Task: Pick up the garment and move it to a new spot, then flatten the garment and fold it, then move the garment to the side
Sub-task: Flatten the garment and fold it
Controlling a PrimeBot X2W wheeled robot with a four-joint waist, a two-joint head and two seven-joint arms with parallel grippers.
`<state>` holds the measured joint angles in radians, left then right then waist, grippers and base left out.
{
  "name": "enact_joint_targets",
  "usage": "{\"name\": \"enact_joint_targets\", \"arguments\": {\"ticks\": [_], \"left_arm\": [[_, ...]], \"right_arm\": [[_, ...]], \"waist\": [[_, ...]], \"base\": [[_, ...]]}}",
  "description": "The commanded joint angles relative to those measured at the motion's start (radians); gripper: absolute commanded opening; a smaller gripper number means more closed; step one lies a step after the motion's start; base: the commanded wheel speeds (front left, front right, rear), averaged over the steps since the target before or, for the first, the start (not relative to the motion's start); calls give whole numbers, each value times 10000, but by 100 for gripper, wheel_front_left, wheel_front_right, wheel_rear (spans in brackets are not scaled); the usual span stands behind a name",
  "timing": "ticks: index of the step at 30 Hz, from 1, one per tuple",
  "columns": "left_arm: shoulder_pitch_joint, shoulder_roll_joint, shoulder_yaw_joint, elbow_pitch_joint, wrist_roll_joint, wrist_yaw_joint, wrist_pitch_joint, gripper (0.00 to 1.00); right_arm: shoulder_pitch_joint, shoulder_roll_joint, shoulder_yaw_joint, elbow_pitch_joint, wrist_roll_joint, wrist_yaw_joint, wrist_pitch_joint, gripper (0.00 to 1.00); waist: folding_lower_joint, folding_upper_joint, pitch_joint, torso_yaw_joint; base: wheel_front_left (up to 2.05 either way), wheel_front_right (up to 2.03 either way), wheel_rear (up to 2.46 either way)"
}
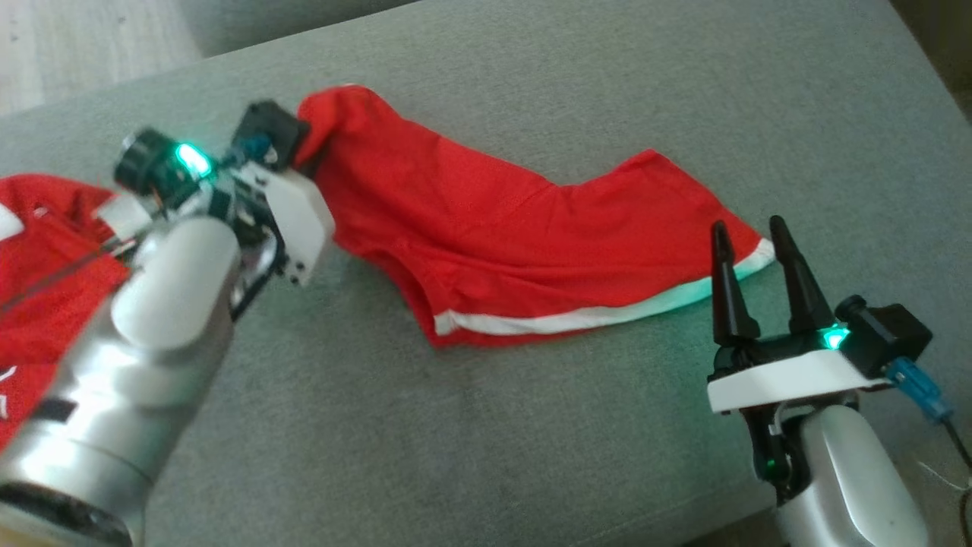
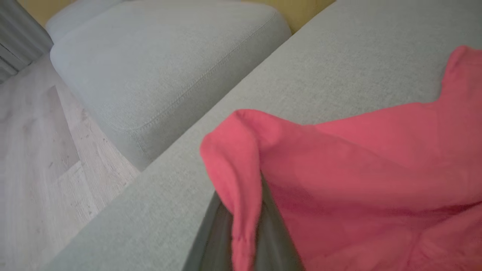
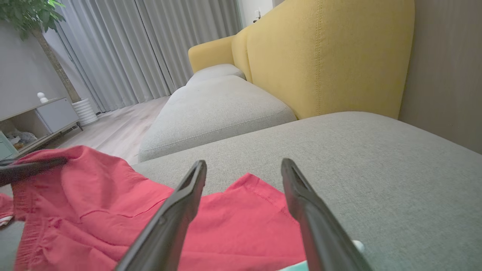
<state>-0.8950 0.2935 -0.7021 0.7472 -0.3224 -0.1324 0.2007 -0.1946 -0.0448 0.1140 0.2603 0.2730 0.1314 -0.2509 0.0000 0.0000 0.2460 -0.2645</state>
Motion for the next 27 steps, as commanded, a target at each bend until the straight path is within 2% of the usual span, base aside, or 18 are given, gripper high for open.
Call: {"name": "enact_joint_targets", "arguments": {"ticks": [1, 6, 7, 8, 9, 18, 27], "left_arm": [[-742, 390, 191, -261, -54, 20, -109, 0], [-1585, 505, -731, 109, -273, 19, -482, 0], [-1712, 501, -870, 229, -298, 19, -605, 15], [-1828, 498, -951, 373, -302, 19, -761, 74], [-1918, 474, -941, 567, -304, 23, -920, 100], [-1728, -165, -710, 1905, -679, 314, -2213, 100], [-575, -845, -198, 1709, -1368, 861, -3989, 100]], "right_arm": [[-281, -54, 250, -323, 42, -7, -108, 100], [-359, -54, 351, -356, 121, -7, -108, 100], [-375, -54, 361, -358, 131, -7, -108, 100], [-387, -54, 366, -359, 134, -7, -108, 100], [-394, -54, 367, -360, 133, -7, -108, 100], [-397, -54, 82, -338, -128, -7, -108, 100], [-116, -54, -810, -384, -731, -7, -109, 100]], "waist": [[0, 0, 37, -69], [0, 0, 157, -216], [0, 0, 182, -222], [0, 0, 202, -215], [0, 0, 217, -199], [0, 0, 16, 378], [0, 0, -654, 1518]], "base": [[0, 0, 0], [0, 0, 0], [0, 0, 0], [0, 0, 0], [0, 0, 0], [0, 0, 0], [0, 0, 0]]}}
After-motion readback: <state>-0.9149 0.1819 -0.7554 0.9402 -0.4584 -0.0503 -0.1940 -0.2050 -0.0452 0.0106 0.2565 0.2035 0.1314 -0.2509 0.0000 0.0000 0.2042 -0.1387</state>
